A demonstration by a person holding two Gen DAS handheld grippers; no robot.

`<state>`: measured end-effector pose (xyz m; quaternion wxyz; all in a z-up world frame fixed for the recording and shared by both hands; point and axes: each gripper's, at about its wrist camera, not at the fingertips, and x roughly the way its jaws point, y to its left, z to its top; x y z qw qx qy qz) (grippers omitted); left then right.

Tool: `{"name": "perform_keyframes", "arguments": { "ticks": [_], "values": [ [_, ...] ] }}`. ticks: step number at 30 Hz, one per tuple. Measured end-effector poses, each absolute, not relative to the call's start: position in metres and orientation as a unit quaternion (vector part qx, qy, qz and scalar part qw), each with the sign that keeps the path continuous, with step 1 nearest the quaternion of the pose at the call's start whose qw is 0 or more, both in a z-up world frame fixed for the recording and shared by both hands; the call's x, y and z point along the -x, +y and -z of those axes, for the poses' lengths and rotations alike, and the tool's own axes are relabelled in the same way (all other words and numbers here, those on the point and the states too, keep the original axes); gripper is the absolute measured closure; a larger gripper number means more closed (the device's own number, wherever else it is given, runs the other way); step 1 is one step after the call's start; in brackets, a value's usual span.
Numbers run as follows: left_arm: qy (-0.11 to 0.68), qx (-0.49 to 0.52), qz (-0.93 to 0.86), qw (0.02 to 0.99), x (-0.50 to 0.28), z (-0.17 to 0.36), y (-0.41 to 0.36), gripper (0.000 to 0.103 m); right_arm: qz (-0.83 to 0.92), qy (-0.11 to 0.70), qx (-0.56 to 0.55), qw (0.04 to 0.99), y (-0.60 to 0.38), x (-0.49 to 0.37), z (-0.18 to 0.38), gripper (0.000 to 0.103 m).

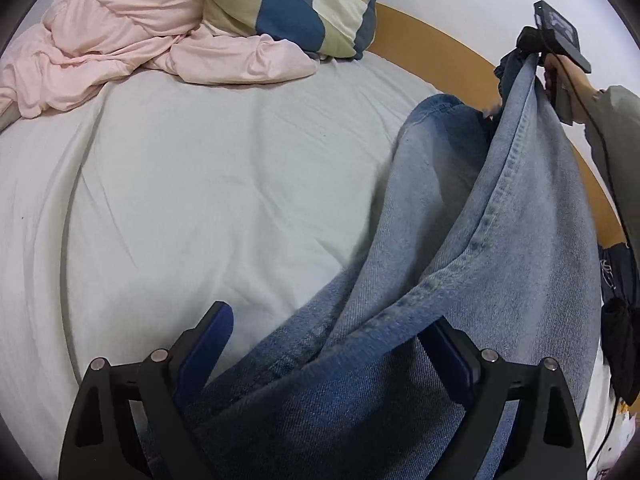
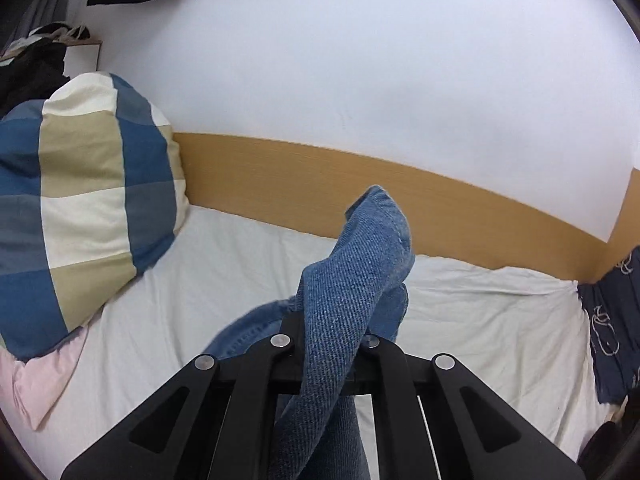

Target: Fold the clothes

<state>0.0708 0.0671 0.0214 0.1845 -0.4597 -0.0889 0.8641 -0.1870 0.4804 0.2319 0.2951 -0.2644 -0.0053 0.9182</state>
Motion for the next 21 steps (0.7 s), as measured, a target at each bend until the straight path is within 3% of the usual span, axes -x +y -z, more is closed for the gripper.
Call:
{"name": "perform_keyframes", "arguments": {
  "ticks": [5, 11, 13, 15, 16, 18, 20, 21],
  "values": [
    [-0.107, 0.461, -0.863, 0.178, -0.069, -0.019, 0.053, 0.01, -0.896, -0.058, 0.31, 0.311, 0.435, 0.261, -0.175, 0.097],
    [-0.088, 0.456, -0.868, 0.177, -0.071, -0.019, 0.056, 0.01, -0.879, -0.032, 0.375, 0.292, 0.433, 0.28, -0.085, 0.093],
    [-0.085, 0.461, -0.865, 0.179, -0.072, -0.021, 0.058, 0.01, -0.875, -0.021, 0.395, 0.28, 0.433, 0.281, -0.063, 0.084],
    [-0.087, 0.465, -0.862, 0.182, -0.07, -0.022, 0.056, 0.01, -0.871, -0.02, 0.404, 0.278, 0.437, 0.272, -0.067, 0.065],
    [-0.089, 0.467, -0.86, 0.184, -0.069, -0.022, 0.055, 0.01, -0.875, -0.02, 0.399, 0.273, 0.438, 0.261, -0.076, 0.06],
    [-0.09, 0.466, -0.861, 0.181, -0.069, -0.022, 0.051, 0.01, -0.894, -0.007, 0.38, 0.238, 0.437, 0.23, -0.104, 0.038],
    [-0.098, 0.466, -0.862, 0.177, -0.069, -0.022, 0.045, 0.01, -0.915, 0.012, 0.357, 0.186, 0.435, 0.193, -0.132, 0.022],
    [-0.101, 0.467, -0.86, 0.18, -0.071, -0.023, 0.041, 0.01, -0.926, 0.017, 0.342, 0.158, 0.429, 0.169, -0.143, 0.022]
  ]
}}
